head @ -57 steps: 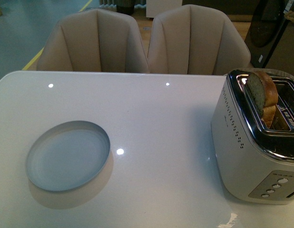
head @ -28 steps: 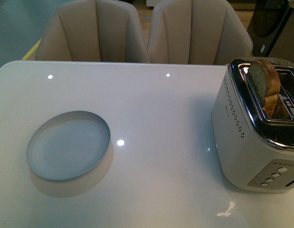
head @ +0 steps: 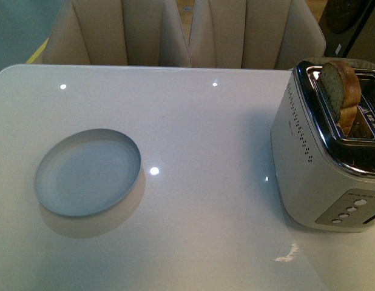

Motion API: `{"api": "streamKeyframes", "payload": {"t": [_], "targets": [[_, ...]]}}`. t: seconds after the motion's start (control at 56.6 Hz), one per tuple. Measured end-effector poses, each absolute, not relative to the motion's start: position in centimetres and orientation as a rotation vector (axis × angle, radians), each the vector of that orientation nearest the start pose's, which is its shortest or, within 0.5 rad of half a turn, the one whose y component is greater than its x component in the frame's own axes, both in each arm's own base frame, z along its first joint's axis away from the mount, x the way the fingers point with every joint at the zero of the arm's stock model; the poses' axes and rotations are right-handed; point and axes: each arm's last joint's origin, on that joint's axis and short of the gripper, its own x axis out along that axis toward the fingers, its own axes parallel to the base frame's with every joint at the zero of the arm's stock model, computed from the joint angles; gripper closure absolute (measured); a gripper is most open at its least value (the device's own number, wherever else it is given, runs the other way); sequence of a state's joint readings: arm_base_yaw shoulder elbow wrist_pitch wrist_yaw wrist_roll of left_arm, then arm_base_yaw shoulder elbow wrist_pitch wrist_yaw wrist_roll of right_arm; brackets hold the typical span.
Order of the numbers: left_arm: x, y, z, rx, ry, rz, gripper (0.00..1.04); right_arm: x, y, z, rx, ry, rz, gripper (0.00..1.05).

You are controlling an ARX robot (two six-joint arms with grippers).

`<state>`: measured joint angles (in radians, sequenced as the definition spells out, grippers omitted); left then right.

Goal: Left arm holds plate, right arm toasts bread

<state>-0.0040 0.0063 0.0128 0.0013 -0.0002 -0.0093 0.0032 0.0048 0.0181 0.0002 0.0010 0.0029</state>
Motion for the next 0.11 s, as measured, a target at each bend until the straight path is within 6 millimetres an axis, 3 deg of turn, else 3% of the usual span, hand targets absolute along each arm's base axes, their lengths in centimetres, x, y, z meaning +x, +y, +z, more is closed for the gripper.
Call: {"api": "streamKeyframes", "payload": {"t": [0.106], "targets": [[9.73, -0.04, 16.75, -0.009, -0.008, -0.004, 0.07, 9.69, 0.03, 16.93, 0.003, -0.014, 0.002, 0.09]]}}
